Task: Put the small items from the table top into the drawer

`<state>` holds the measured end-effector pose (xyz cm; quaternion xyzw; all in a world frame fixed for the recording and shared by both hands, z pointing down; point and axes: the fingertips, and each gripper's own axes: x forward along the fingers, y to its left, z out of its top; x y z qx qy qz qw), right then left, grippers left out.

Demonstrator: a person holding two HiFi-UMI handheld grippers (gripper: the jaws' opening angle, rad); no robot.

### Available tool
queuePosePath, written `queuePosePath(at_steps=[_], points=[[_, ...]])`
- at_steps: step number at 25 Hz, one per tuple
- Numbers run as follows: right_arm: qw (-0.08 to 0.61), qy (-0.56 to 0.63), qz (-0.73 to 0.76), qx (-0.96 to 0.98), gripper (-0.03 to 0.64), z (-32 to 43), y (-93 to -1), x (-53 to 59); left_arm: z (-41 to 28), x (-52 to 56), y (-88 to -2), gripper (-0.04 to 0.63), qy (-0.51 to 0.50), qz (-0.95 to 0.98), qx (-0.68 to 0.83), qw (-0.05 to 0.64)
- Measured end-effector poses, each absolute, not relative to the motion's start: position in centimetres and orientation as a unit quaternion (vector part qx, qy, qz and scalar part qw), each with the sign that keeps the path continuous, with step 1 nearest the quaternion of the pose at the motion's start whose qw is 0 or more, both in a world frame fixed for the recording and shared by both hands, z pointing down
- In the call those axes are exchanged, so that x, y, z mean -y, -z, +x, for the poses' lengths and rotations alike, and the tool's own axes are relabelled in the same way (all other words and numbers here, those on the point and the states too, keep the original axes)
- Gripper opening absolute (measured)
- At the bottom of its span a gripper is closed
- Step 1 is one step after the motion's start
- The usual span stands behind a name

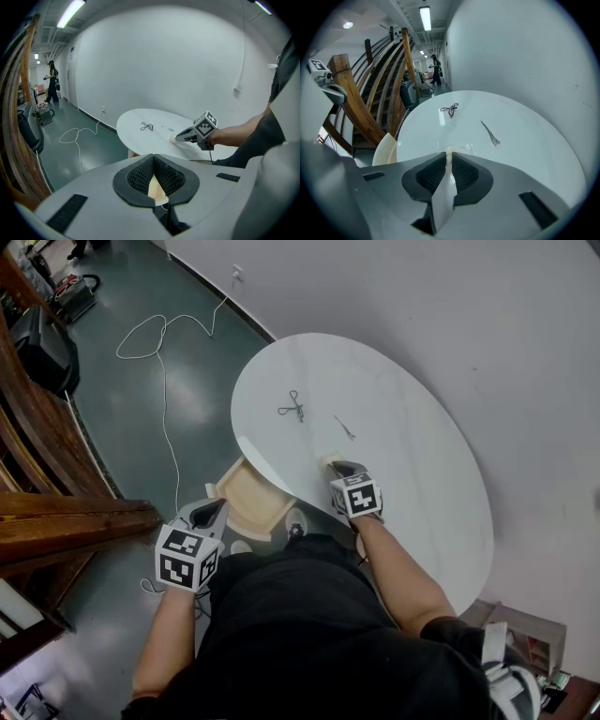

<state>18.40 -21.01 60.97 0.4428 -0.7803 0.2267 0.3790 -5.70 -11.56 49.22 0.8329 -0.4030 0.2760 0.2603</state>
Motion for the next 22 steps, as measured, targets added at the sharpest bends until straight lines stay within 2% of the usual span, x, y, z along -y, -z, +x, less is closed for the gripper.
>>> queuePosePath(at_steps=[15, 22], points=[[0.310, -0.238, 0.426, 0.816, 0.031, 11.6, -58.2, 14.8, -7.4, 8.9, -51.5, 0.015, -0.294, 0.846, 0.365, 0.255], [0.319, -0.237, 0.346, 0.850, 0.031, 5.6, -59.6, 9.5, -8.8, 6.7, -54.4, 0.015, -0.311, 0.835, 0.360, 0.276]])
